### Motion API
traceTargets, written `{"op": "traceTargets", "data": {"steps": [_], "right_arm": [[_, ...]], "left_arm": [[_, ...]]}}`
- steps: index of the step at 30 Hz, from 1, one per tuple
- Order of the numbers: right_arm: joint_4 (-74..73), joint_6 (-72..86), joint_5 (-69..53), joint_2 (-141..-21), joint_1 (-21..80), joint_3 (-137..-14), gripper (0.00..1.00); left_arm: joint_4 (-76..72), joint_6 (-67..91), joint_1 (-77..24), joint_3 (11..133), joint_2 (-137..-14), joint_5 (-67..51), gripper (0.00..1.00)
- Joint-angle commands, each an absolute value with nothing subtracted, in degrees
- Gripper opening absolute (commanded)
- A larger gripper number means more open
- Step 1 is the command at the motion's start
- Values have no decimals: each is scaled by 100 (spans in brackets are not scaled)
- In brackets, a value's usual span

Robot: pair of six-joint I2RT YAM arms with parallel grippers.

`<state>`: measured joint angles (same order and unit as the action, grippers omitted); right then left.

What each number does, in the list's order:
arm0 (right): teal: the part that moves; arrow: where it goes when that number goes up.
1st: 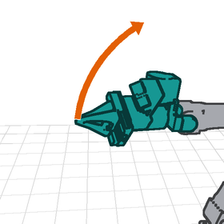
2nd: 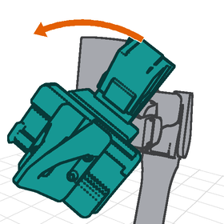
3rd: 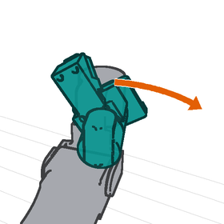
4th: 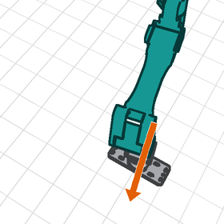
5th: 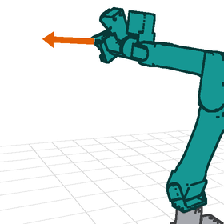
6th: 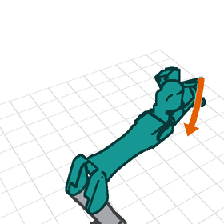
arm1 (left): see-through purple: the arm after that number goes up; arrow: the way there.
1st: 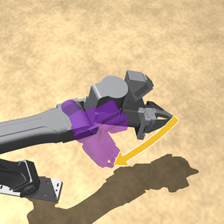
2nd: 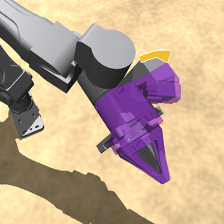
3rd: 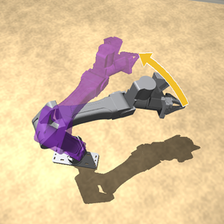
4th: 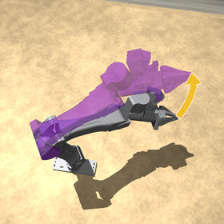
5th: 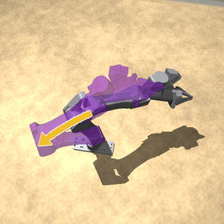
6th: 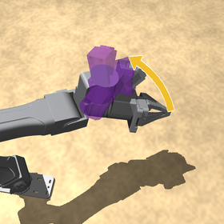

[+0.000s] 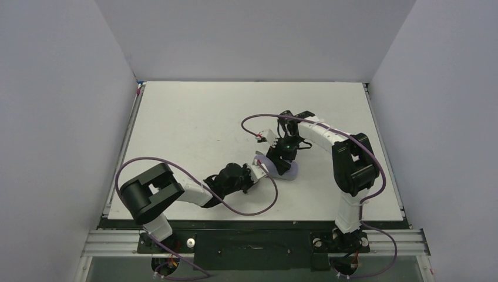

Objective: Open the umbrella

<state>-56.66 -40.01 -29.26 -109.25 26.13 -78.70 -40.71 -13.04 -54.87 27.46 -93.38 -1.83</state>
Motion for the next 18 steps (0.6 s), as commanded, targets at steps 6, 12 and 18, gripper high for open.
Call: {"op": "traceTargets", "data": {"steps": [6,12,18], "right_arm": [[-4010,-1594,-3010,-10716,2529,-7463,44],[-4027,-625,-3514,-10539,2304,-7364,66],[-4081,-171,-3607,-10839,2056,-7944,77]], "left_arm": [[-4054,-439,-5463,3505,-10209,-131,0],[-4023,-633,-4986,3473,-10257,-478,0],[-3876,-941,-4671,3475,-10101,-852,0]]}}
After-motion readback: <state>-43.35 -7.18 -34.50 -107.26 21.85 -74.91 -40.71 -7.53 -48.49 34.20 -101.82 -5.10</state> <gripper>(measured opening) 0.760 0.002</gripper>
